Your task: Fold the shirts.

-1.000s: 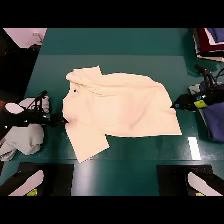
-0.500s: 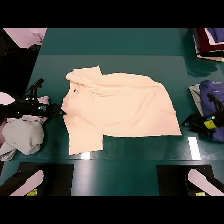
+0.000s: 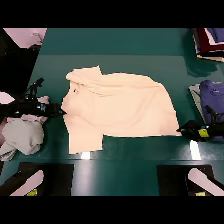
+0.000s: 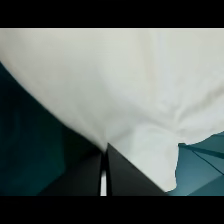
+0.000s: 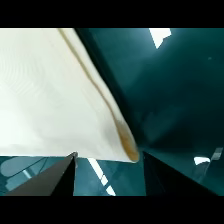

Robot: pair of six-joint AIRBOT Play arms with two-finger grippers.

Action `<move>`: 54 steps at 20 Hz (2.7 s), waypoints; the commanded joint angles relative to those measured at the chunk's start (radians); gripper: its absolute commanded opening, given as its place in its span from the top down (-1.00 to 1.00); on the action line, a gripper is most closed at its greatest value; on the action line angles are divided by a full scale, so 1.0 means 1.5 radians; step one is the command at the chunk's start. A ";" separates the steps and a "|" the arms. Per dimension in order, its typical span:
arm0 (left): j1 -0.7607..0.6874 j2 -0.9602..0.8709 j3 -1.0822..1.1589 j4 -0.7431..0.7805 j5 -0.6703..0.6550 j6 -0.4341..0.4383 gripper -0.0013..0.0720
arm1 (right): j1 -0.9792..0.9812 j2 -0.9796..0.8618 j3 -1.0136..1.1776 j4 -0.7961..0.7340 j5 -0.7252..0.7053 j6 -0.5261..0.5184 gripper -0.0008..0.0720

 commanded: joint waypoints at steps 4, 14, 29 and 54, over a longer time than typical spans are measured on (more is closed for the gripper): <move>0.000 -0.001 0.001 0.000 -0.009 0.001 0.89 | -0.003 -0.042 -0.007 0.020 -0.014 -0.013 0.52; 0.000 0.082 0.275 -0.063 -0.061 -0.022 0.89 | -0.003 0.193 0.214 0.242 -0.018 -0.002 0.93; 0.000 0.097 1.082 -0.071 0.023 -0.105 0.89 | -0.004 0.135 1.127 0.096 0.050 0.122 0.93; -0.054 -0.424 0.583 -0.075 0.171 0.020 0.89 | 0.272 -0.471 0.903 -0.155 -0.002 0.158 0.93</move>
